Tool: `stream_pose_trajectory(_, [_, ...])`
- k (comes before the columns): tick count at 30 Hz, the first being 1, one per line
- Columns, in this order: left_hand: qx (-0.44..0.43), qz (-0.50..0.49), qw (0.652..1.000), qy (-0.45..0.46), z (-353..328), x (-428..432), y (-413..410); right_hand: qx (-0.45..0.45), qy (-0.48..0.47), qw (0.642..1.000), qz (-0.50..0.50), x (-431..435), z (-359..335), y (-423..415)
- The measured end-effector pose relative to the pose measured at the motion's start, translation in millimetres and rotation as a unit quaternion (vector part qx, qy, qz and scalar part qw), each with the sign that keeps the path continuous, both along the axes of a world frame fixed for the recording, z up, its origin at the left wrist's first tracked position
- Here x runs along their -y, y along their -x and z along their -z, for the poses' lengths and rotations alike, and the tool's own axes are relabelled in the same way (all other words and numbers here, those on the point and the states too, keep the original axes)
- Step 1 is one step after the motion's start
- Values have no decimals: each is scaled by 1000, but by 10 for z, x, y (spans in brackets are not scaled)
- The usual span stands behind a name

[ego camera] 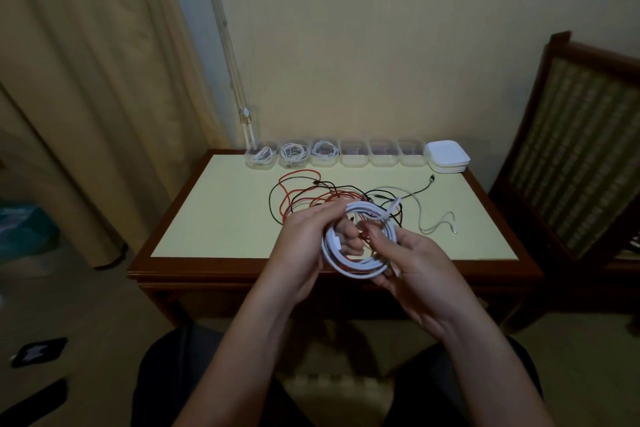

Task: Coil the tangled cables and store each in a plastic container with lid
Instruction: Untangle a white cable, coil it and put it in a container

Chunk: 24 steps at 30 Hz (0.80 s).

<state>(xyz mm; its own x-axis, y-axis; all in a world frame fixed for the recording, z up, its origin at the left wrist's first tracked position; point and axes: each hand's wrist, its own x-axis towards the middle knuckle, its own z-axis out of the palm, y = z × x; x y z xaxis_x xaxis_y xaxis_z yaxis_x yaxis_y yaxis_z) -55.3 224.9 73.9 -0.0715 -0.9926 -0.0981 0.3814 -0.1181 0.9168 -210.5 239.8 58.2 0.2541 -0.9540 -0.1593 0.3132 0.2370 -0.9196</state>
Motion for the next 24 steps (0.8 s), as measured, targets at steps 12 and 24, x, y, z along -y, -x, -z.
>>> stream_pose_trajectory(12, [-92, 28, 994, -53, 54, 59, 4, -373, 181, 910, 10, 7, 19, 138])
stream_pose_trajectory(24, [-111, -71, 991, -40, -80, 130, -366, -352, 252, 898, -81, -125, -231, 646])
